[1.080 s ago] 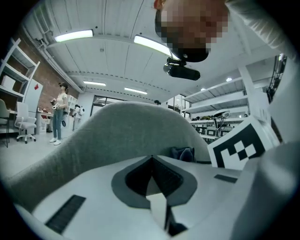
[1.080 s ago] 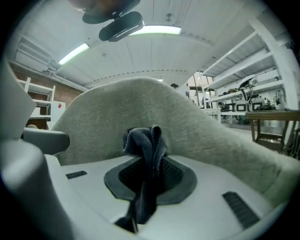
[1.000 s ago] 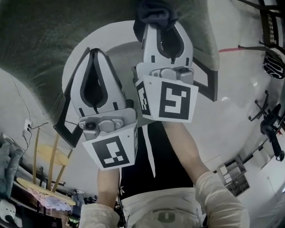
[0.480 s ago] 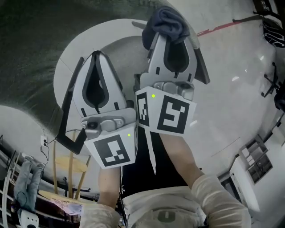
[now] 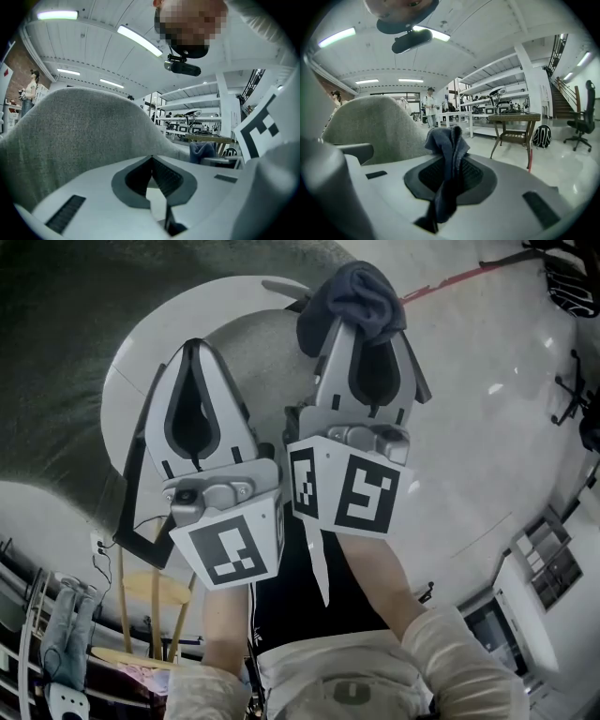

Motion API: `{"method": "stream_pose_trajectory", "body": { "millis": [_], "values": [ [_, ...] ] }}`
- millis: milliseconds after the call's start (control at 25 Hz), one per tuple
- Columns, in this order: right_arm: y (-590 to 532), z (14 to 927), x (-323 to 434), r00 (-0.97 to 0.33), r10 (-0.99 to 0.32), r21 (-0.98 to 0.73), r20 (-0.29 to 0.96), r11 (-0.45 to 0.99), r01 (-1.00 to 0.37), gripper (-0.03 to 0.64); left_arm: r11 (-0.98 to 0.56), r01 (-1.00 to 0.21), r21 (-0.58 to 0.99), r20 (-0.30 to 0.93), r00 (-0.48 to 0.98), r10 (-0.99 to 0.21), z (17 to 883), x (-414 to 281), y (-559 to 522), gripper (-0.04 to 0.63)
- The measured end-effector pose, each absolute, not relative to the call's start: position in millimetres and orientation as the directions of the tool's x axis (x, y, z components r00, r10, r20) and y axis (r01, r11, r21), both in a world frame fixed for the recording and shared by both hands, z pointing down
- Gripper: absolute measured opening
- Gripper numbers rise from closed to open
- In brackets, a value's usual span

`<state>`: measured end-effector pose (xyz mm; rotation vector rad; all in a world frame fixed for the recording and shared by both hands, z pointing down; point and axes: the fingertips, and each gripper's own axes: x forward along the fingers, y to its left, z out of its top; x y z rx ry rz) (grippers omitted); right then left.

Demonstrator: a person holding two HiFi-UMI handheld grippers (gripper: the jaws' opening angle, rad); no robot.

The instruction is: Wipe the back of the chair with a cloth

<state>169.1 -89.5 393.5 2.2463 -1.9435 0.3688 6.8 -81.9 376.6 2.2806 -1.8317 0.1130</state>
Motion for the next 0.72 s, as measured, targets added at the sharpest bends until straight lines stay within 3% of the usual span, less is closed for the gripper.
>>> {"method": "stream_pose_trajectory", "body": {
  "millis": [480, 720],
  "values": [
    [-96, 377, 164, 0.105, -0.955, -0.026, 0.277, -0.116, -0.993, 0.060, -0.142, -0.986, 0.091, 0.178, 0.157, -0.971, 358, -15, -80, 0.015],
    [-120, 286, 116, -0.031, -0.985, -0.061, 0.167, 0.021, -0.998, 0.060, -0.048, -0.998, 0.031, 0.109, 0.051, -0.993, 279, -62, -79, 0.015]
  ]
}}
